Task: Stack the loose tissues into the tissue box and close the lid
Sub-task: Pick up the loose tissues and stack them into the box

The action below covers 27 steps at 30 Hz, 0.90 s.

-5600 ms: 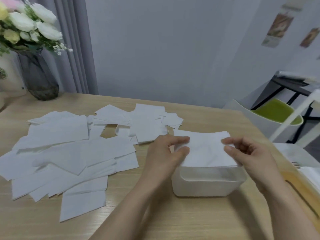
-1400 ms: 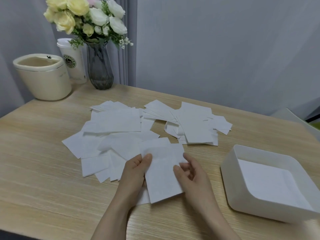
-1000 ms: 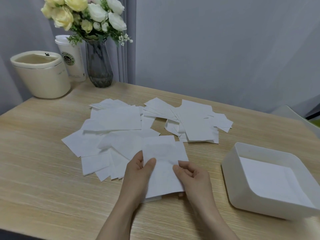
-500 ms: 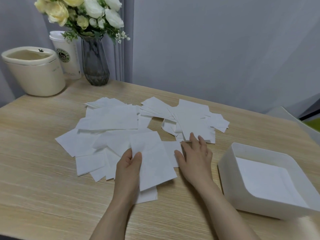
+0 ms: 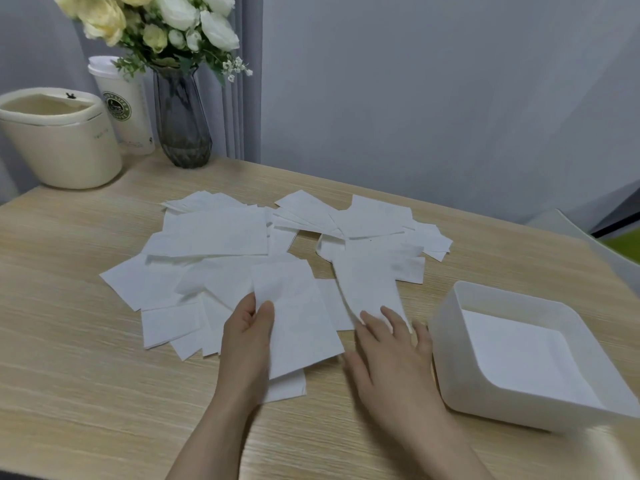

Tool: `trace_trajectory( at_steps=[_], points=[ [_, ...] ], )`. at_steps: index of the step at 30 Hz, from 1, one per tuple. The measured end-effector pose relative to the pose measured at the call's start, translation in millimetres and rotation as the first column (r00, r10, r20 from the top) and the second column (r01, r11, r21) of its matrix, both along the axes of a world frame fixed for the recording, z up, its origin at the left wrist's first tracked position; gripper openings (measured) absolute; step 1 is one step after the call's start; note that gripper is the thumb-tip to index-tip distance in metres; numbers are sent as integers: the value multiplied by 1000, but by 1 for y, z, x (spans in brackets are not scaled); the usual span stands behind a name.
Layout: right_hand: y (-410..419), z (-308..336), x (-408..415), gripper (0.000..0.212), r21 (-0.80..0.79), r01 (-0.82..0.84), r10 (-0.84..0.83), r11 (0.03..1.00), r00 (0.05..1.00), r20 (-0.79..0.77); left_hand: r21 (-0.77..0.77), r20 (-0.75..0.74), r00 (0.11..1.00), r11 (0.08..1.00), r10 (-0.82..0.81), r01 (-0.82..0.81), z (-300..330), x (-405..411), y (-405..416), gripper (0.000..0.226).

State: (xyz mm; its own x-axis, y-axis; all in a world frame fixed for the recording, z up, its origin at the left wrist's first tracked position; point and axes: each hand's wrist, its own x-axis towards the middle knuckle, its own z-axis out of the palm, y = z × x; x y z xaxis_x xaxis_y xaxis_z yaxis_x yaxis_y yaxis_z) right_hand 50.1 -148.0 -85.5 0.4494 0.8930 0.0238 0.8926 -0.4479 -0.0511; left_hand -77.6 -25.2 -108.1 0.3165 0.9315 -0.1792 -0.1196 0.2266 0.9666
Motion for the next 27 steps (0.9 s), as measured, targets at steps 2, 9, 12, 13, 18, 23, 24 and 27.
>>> trace_trajectory(
  at_steps=[2, 9, 12, 13, 18, 23, 24, 27],
  points=[
    [-14, 2, -12, 44, -18, -27, 28, 999, 999, 17, 1, -18, 1000, 1000, 13, -13, 0, 0, 0, 30],
    [-18, 12, -10, 58, 168, 51, 1, 984, 956, -293, 34, -67, 996, 998, 55, -53, 2, -4, -3, 31],
    [-5, 7, 6, 20, 252, 210, -107, 945, 923, -368, 30, -74, 996, 999, 48, -46, 3, -6, -2, 31],
    [-1, 6, 10, 24, 218, 238, -155, 947, 928, -339, 28, -74, 996, 999, 47, -45, 4, -6, -2, 31],
    [14, 3, 26, 37, 86, 412, -364, 907, 869, -335, 22, -69, 997, 999, 39, -37, 6, -7, -3, 31],
    [15, 2, 26, 15, 159, 463, -380, 872, 845, -377, 36, -75, 997, 999, 32, -29, 7, -6, -4, 30],
    [14, 1, 26, 12, 179, 466, -376, 867, 845, -380, 40, -79, 996, 999, 31, -28, 7, -6, -4, 30],
    [15, 1, 25, 7, 217, 470, -380, 855, 855, -353, 45, -88, 996, 999, 31, -28, 8, -6, -4, 31]
  ],
)
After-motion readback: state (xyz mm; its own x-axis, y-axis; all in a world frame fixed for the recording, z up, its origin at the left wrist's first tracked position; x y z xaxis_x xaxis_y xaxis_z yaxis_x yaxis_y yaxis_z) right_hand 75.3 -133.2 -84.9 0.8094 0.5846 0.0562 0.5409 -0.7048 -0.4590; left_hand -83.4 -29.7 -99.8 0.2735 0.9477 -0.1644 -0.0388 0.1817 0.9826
